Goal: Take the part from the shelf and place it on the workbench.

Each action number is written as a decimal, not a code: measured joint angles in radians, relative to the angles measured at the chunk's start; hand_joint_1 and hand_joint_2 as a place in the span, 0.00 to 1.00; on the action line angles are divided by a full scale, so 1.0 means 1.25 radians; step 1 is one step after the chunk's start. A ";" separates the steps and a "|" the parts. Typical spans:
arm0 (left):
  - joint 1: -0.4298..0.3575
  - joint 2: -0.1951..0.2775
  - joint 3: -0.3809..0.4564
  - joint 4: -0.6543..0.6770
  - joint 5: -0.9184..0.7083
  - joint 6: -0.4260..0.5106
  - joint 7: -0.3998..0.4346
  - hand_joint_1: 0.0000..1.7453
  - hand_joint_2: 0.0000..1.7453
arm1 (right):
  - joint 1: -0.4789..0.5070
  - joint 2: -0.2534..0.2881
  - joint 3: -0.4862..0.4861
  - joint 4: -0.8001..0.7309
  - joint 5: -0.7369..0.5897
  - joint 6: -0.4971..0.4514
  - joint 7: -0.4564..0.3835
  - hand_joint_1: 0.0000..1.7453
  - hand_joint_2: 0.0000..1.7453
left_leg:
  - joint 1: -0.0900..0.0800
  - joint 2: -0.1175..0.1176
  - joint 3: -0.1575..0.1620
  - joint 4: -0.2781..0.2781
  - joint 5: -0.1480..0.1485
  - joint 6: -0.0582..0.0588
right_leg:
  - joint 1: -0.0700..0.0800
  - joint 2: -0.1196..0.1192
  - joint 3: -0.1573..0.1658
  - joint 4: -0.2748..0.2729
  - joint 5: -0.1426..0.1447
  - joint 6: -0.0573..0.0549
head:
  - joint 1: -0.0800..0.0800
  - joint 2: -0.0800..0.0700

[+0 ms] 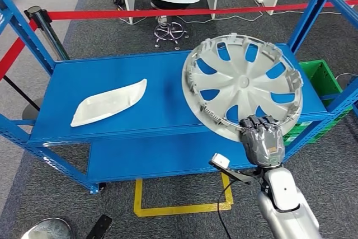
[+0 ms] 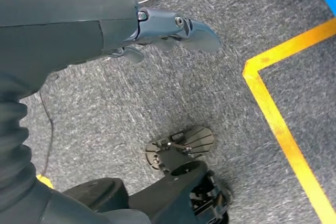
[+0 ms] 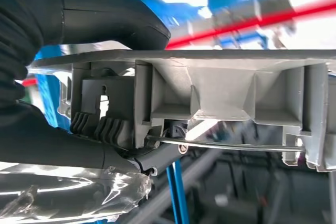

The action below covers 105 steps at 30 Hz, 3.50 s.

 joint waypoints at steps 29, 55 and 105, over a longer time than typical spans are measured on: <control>0.000 -0.009 0.052 0.000 -0.020 0.071 0.009 0.00 1.00 | 0.137 -0.033 0.096 -0.318 -0.235 -0.009 -0.082 1.00 1.00 | -0.003 0.001 0.003 -0.006 0.004 0.017 | -0.006 0.000 0.003 -0.004 -0.001 0.015 | 0.000 0.000; -0.005 -0.011 0.053 0.001 -0.060 0.098 0.041 0.00 1.00 | 0.177 -0.059 0.101 -0.350 -0.338 0.052 -0.175 1.00 1.00 | -0.009 -0.017 0.052 0.064 -0.085 0.018 | 0.005 0.013 -0.054 0.022 0.034 -0.015 | 0.002 0.000; -0.006 -0.014 0.054 0.001 -0.102 0.103 0.030 0.00 1.00 | 0.232 -0.081 0.086 -0.406 -0.398 0.083 -0.185 1.00 1.00 | -0.004 0.072 0.003 -0.003 0.015 -0.001 | 0.005 -0.044 0.073 -0.021 -0.044 0.008 | 0.013 0.000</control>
